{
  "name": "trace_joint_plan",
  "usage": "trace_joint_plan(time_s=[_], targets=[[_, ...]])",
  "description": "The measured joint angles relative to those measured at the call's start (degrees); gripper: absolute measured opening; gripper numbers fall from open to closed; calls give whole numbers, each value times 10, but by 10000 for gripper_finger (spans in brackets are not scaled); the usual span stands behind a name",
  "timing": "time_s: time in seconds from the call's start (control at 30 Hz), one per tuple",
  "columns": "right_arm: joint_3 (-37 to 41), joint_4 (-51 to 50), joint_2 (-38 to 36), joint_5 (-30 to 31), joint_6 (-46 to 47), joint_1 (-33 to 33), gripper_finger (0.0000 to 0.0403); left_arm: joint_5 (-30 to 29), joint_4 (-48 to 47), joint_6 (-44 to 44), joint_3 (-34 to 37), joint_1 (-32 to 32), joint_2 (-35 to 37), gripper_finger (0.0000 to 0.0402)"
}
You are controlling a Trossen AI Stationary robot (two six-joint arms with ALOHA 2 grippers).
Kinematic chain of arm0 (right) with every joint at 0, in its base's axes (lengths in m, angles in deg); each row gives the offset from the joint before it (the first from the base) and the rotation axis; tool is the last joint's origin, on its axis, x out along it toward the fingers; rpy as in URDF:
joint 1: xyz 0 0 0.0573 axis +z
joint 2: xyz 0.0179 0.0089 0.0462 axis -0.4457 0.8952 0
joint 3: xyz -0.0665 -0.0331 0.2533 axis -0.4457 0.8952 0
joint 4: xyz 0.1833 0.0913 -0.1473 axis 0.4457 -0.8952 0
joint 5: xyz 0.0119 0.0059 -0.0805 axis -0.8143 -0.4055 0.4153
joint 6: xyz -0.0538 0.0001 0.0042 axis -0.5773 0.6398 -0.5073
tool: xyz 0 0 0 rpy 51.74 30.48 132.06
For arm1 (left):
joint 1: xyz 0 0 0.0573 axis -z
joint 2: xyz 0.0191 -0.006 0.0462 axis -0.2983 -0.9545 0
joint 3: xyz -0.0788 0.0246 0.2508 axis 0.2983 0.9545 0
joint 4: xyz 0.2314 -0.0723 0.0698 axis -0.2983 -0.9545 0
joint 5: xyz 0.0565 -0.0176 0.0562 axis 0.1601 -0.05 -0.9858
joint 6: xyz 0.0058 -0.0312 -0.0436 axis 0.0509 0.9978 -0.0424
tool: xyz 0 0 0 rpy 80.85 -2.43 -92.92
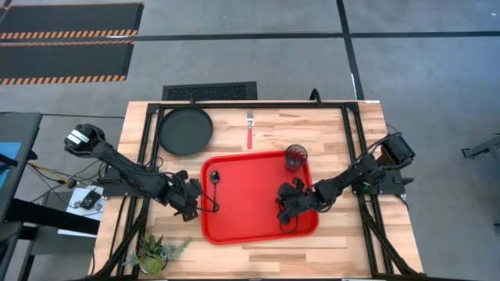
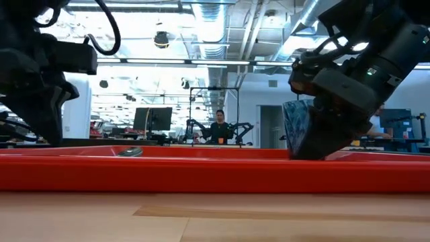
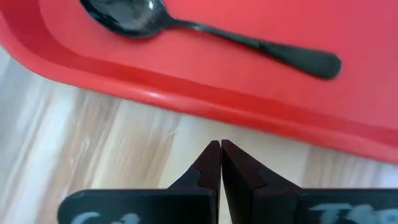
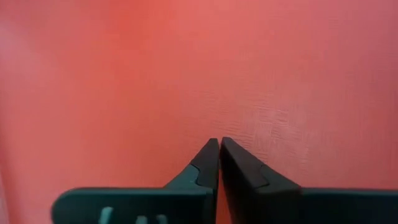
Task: Pick and place plate/cup/fork/spoon on tray
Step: Adjust the red serving tray on the table
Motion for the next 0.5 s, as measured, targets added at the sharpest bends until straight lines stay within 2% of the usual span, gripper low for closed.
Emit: trace_joint_plan(time_s=[0.23, 0.5], targets=[[1, -5, -27, 0, -40, 18, 73, -8, 15, -8, 16, -24, 0, 0], [1, -4, -51, -4, -67, 34, 40, -30, 111, -58, 47, -79, 0, 0]])
